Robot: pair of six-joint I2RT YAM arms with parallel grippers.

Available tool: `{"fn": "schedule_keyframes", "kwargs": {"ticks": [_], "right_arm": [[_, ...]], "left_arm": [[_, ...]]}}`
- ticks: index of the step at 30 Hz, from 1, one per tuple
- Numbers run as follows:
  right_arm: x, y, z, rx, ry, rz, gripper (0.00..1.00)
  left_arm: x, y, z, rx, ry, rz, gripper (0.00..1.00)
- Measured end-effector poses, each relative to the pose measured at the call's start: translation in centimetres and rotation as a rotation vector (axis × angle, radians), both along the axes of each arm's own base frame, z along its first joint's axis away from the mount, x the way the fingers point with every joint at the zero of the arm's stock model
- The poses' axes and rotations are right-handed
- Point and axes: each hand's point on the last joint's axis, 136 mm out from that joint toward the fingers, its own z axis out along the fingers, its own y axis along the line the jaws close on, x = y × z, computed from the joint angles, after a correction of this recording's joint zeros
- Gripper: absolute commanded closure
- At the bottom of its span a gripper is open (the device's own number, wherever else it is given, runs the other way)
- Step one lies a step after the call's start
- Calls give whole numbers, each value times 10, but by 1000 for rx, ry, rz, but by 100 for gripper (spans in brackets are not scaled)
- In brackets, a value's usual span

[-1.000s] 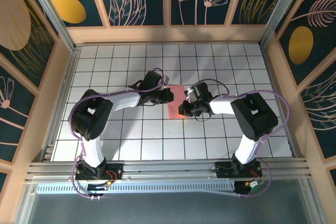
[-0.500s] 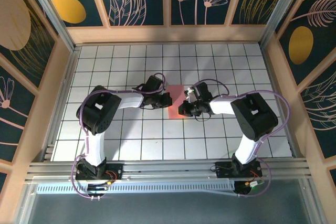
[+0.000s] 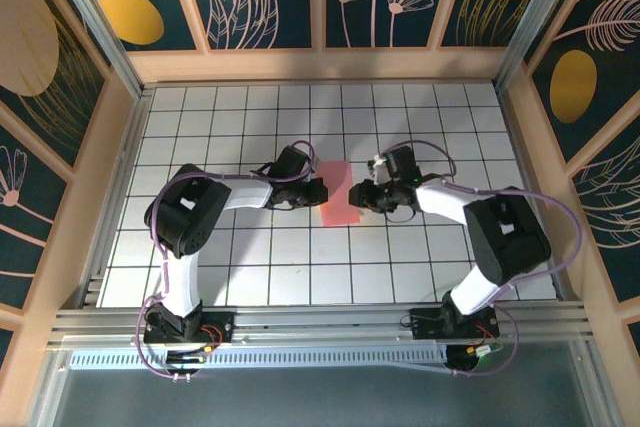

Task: Fold a paper plane with a square sheet of paper (fold left side to right side)
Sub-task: Hold the square sheet of paper at the center of the table, then fold the triangle a second time at the center of the table.

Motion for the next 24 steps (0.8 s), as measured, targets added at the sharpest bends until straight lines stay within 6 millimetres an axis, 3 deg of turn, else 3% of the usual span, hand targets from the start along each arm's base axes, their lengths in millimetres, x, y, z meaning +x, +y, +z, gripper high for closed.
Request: {"fn": "schedule_keyframes", "kwargs": {"ticks": [3,6,12,20,24], "right_arm": [[9,-18,9,11,-17,-41,58],[2,-24,3,22,20,-42,60],[-21,-19,-16,54,124,-1,62],[-38,-5,-37,52,205,53,64],[-36,-1,-36,59,200,64,66]], "left_arm": [[0,0,0,0,-4,-6,100],[0,0,0,1,-6,-9,100],[-1,0,0,2,-9,-14,100],[-1,0,0,3,-11,-16,100],[-1,-1,0,3,-11,-16,100]]}}
